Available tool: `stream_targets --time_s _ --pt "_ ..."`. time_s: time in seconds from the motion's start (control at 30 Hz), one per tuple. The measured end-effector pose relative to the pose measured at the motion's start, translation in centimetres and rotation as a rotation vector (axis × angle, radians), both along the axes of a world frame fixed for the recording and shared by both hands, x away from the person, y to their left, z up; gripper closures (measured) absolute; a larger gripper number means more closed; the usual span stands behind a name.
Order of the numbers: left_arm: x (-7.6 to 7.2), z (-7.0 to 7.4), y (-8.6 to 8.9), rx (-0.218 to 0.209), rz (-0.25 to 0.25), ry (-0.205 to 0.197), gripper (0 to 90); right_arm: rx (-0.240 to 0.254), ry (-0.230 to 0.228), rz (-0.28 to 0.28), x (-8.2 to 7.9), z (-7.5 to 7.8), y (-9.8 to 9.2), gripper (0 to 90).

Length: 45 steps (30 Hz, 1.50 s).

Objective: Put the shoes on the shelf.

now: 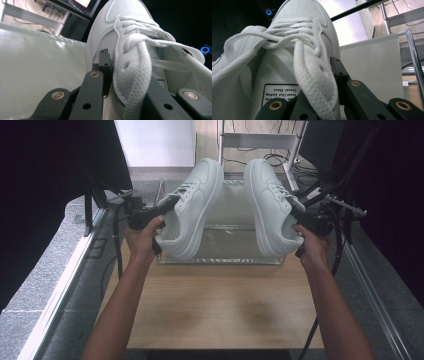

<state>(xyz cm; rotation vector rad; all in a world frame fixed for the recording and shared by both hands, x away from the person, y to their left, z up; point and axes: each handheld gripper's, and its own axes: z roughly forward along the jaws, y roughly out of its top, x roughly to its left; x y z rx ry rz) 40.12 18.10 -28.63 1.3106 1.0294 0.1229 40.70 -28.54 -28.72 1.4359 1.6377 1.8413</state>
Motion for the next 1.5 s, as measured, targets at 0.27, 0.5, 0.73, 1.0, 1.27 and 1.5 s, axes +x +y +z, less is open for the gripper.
stream_targets --time_s 0.27,0.5,0.73,1.0,1.27,1.5 --pt "1.8 1.4 -0.9 0.035 0.025 0.003 82.8 -0.004 0.021 -0.017 1.2 1.1 0.5 86.1" --pt "3.8 1.6 -1.8 0.013 0.059 0.068 82.7 -0.047 0.030 -0.036 2.8 2.0 1.3 86.1" --pt "5.5 1.9 -2.8 0.052 0.095 0.094 82.7 -0.061 0.062 -0.057 4.8 1.9 2.5 86.1" --pt "7.1 1.2 -3.4 0.066 0.140 0.127 82.6 -0.076 0.086 -0.066 6.1 1.8 3.0 86.1" --pt "8.7 1.0 -3.9 0.091 0.214 0.172 82.5 -0.056 0.120 -0.101 8.2 1.6 3.5 86.1" --pt "10.0 0.9 -4.7 0.079 0.233 0.210 82.4 -0.057 0.149 -0.129 9.8 1.7 4.3 86.1"
